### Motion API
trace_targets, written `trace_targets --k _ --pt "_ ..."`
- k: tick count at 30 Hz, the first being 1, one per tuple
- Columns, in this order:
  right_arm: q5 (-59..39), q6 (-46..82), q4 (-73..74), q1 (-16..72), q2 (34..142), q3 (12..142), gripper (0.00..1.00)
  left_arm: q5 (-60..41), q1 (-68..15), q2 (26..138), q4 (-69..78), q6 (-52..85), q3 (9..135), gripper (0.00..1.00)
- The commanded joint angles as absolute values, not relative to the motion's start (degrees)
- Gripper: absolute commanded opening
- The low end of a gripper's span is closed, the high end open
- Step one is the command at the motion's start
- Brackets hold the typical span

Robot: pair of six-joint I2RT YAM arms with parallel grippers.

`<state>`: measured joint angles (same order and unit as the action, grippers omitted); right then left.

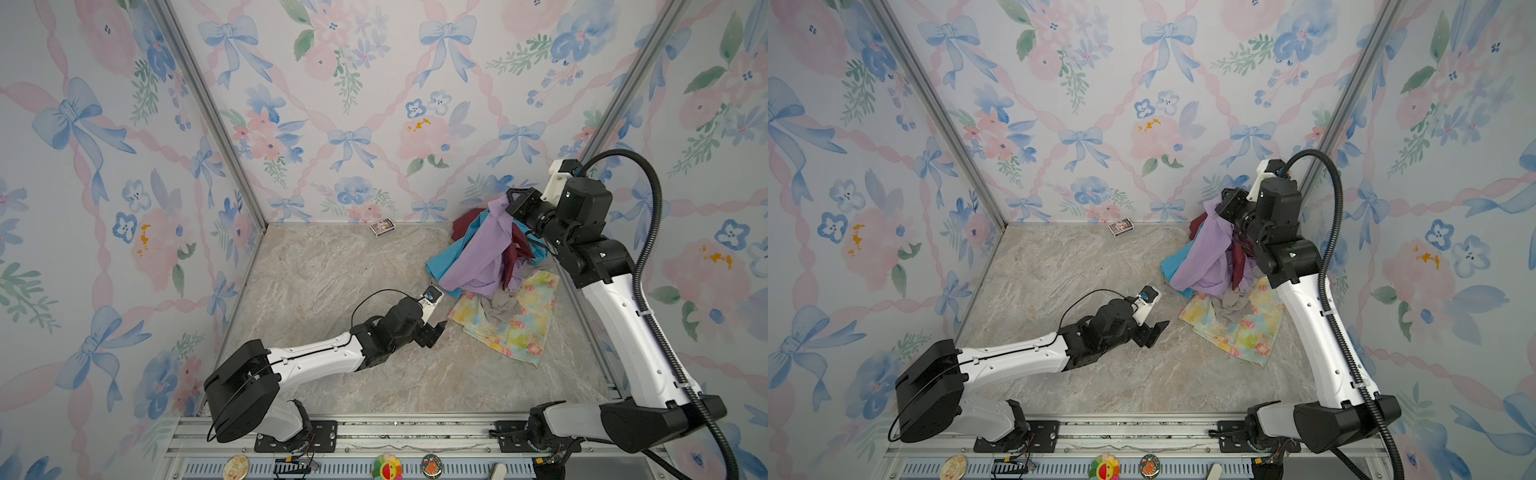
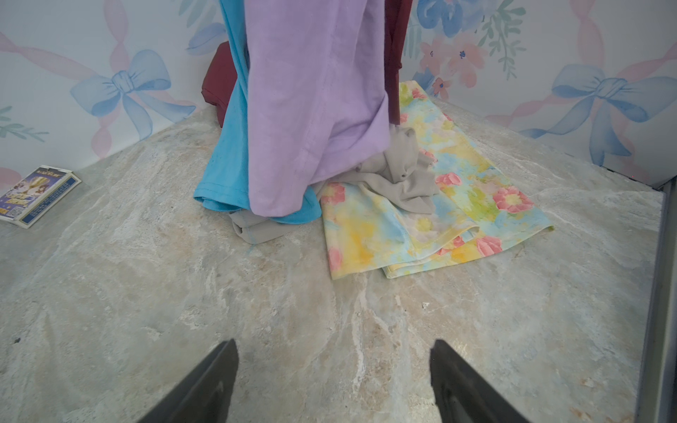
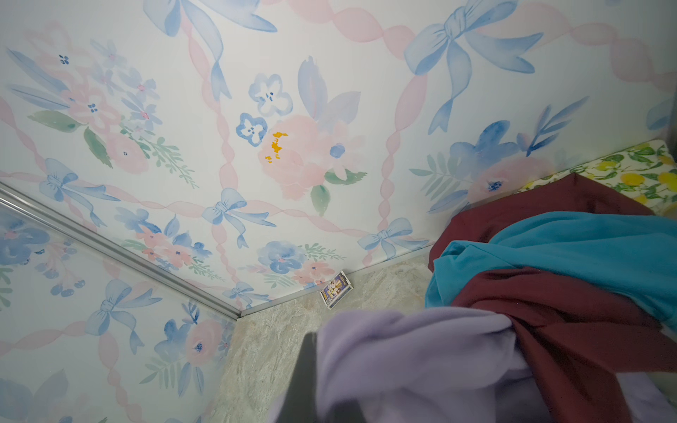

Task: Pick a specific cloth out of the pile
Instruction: 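Reach the left gripper to the lavender cloth and grasp it beside the right gripper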

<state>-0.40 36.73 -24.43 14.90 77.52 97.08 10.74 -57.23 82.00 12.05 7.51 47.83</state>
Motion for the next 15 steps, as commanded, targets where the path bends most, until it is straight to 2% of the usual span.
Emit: trace_targets --k 1,15 --pt "-0.35 33.89 -22.22 16.62 75.23 101.9 0.0 11.68 -56.35 82.7 11.53 6.5 49.35 0.84" --pt "0.46 28.4 -27.5 24.28 77.42 111.95 0.0 13.26 -54.0 82.27 11.6 6.42 49.16 0.84"
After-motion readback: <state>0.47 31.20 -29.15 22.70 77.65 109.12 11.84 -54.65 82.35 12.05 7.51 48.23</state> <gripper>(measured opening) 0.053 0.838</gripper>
